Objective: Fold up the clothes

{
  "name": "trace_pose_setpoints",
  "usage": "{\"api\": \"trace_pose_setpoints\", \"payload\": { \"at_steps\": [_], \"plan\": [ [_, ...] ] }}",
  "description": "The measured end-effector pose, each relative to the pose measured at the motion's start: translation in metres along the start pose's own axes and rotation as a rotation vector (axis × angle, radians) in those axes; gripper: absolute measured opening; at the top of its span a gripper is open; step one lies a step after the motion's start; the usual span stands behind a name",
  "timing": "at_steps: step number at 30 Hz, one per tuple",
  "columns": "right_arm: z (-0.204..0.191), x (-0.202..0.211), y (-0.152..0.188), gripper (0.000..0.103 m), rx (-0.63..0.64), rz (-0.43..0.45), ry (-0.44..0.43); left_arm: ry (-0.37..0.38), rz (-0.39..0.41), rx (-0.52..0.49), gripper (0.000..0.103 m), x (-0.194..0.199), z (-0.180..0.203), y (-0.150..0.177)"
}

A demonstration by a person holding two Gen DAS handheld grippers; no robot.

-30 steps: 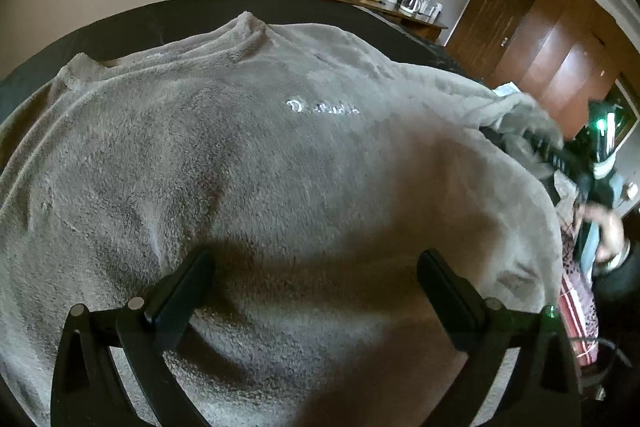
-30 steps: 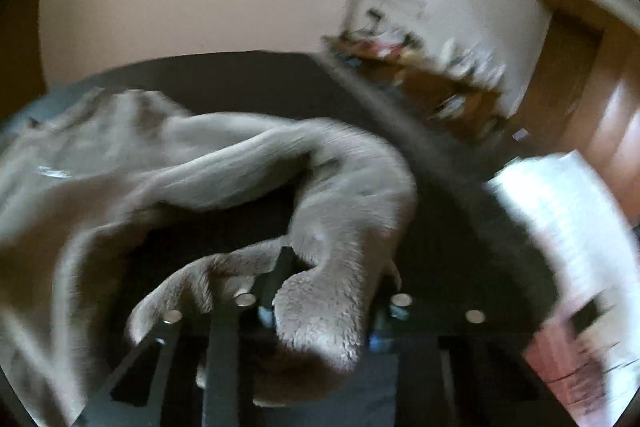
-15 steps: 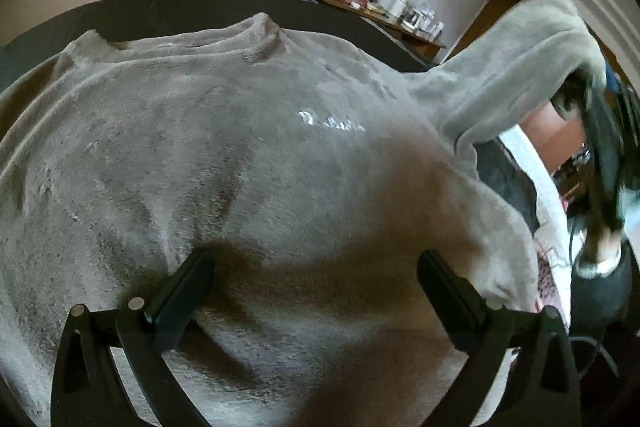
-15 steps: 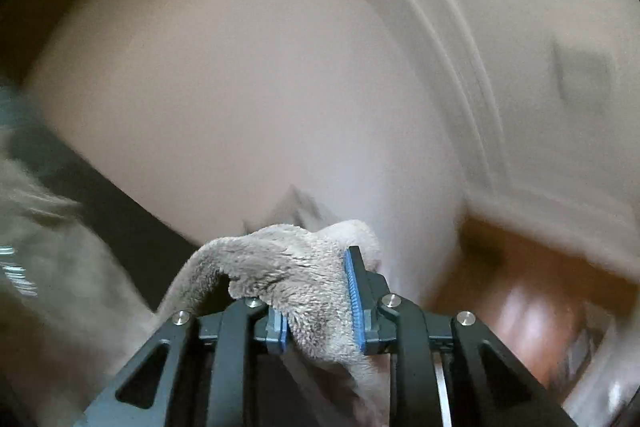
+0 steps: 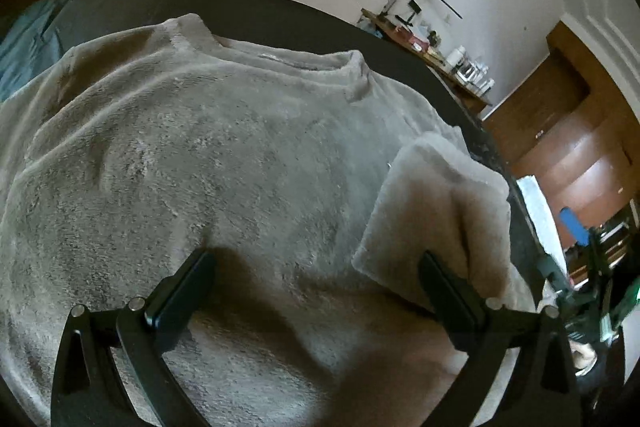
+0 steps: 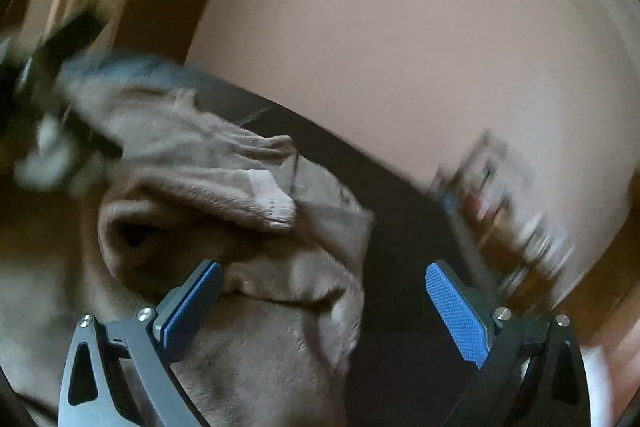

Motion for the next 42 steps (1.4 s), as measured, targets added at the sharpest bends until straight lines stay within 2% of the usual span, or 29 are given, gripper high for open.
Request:
{"api": "trace_pose_setpoints", "payload": {
  "at_steps": [4,6,10,14,15,16,18,20,22,23,25,27,30,36,37,40,42],
  "plan": [
    [0.029,-0.021,-0.017,0.103,-0.395,-0.143,-0.296,0.004,0.02,0.018,0.102,0.004,-0.007,-0.001],
    [0.032,-0.034,-0.022,0.103,-0.522,-0.195,-0.383,-0.003,0.037,0.032,0.102,0.008,-0.011,-0.002],
    [0.019,-0.06,-0.03,0.103,-0.606,-0.269,-0.454,-0.042,0.069,0.074,0.102,0.017,-0.022,-0.001],
    [0.01,-0.094,-0.026,0.101,-0.661,-0.386,-0.417,-0.027,0.083,0.136,0.102,0.019,-0.034,0.0],
    [0.009,-0.103,-0.022,0.093,-0.686,-0.419,-0.422,-0.02,0.083,0.151,0.102,0.019,-0.036,0.001],
    [0.007,-0.11,-0.019,0.079,-0.694,-0.439,-0.424,-0.013,0.08,0.164,0.102,0.019,-0.038,0.002],
    [-0.001,-0.12,-0.016,0.061,-0.685,-0.468,-0.422,0.004,0.071,0.192,0.102,0.017,-0.042,0.003],
    [-0.011,-0.127,-0.015,0.055,-0.629,-0.475,-0.399,0.018,0.063,0.213,0.102,0.017,-0.045,0.005],
    [-0.017,-0.129,-0.016,0.043,-0.581,-0.469,-0.363,0.019,0.067,0.22,0.102,0.019,-0.045,0.006],
    [-0.018,-0.13,-0.018,0.037,-0.562,-0.463,-0.344,0.019,0.069,0.224,0.102,0.02,-0.045,0.007],
    [-0.019,-0.13,-0.024,0.02,-0.528,-0.442,-0.311,0.023,0.071,0.234,0.102,0.022,-0.046,0.008],
    [-0.01,-0.123,-0.042,0.017,-0.525,-0.381,-0.293,0.028,0.072,0.243,0.102,0.023,-0.047,0.008],
    [0.016,-0.099,-0.082,0.016,-0.542,-0.218,-0.224,0.035,0.072,0.25,0.102,0.025,-0.049,0.009],
    [0.07,-0.028,-0.152,0.016,-0.595,0.157,0.005,0.057,0.075,0.256,0.102,0.028,-0.049,0.008],
    [0.066,-0.02,-0.16,0.016,-0.581,0.193,0.01,0.063,0.078,0.254,0.102,0.029,-0.048,0.008],
    [0.036,-0.005,-0.177,0.016,-0.523,0.25,-0.055,0.075,0.098,0.257,0.102,0.033,-0.047,0.007],
    [0.0,-0.008,-0.18,0.016,-0.471,0.213,-0.17,0.068,0.131,0.273,0.102,0.04,-0.051,0.005]
  ]
}}
Point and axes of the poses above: each gripper's, at about its wrist camera, not at the fingertips, and x roughly against the way its jaws point, z to its right, y to its underside, the point moved 3 cm from there along -x, roughly the way its jaws point, and after that the axes turned 15 degrees about -x, right-handed, at the moved point
